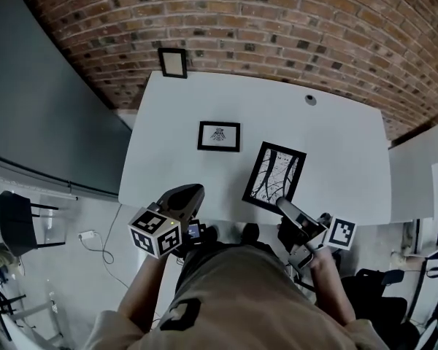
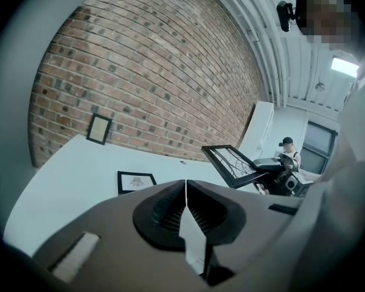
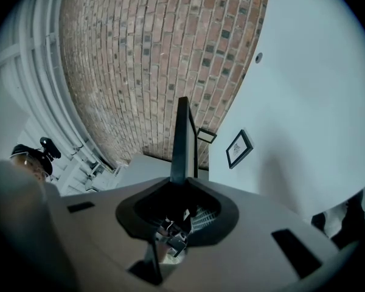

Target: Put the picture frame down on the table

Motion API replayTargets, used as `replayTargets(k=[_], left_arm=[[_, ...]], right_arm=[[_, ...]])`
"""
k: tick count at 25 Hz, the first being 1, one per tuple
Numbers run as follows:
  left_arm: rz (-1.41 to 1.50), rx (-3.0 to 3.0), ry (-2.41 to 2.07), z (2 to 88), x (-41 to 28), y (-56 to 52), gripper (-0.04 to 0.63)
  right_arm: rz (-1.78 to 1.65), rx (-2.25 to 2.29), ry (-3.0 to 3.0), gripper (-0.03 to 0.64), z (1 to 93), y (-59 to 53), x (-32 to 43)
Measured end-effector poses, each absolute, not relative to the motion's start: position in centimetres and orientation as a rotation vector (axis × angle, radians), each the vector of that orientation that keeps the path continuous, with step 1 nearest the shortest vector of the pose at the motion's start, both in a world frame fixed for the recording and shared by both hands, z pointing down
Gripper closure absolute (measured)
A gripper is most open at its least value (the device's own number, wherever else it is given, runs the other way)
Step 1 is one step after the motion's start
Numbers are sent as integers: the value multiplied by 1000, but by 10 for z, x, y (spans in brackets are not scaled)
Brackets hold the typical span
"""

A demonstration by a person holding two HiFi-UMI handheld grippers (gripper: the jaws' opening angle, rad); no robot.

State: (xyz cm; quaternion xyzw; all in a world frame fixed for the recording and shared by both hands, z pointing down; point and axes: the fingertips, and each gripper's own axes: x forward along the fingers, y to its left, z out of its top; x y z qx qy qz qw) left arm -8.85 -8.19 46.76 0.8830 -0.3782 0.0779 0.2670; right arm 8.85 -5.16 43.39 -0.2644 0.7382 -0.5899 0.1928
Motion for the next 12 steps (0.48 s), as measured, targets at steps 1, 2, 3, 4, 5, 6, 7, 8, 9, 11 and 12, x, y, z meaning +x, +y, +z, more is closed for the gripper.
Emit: replayTargets(k=[1, 2, 3, 4, 5, 6, 7, 8, 9, 11, 12], left_arm=[[204, 2381, -1017, 468, -92, -81, 586], [198, 2379, -1012, 469, -95, -80, 586], [194, 2377, -1006, 470, -98, -78, 586], [189, 2375, -998, 471, -100, -77, 586], [185, 2374, -987, 471, -101, -76, 586], [182, 2375, -973, 472, -102, -75, 586], [181, 2377, -956, 473, -101, -74, 586], [182, 2381, -938, 474, -101, -73, 586], [184, 2385, -921, 475, -100, -73, 586], [187, 2391, -891, 478, -98, -72, 586], [190, 2393, -879, 480, -97, -71, 586]], right_arm=[[-1653, -746, 2072, 560, 434, -51, 85], [-1651, -753, 2073, 560, 433, -50, 82], [-1650, -761, 2073, 560, 433, -49, 79], [-1648, -771, 2072, 560, 433, -48, 77], [-1646, -783, 2069, 560, 432, -47, 75], [-1646, -795, 2059, 560, 432, -46, 75], [-1648, -805, 2040, 560, 431, -46, 75], [-1649, -810, 2018, 560, 430, -47, 75], [-1646, -811, 2000, 560, 429, -47, 75], [-1631, -826, 1996, 560, 427, -47, 73], [-1623, -839, 2003, 560, 427, -47, 73]])
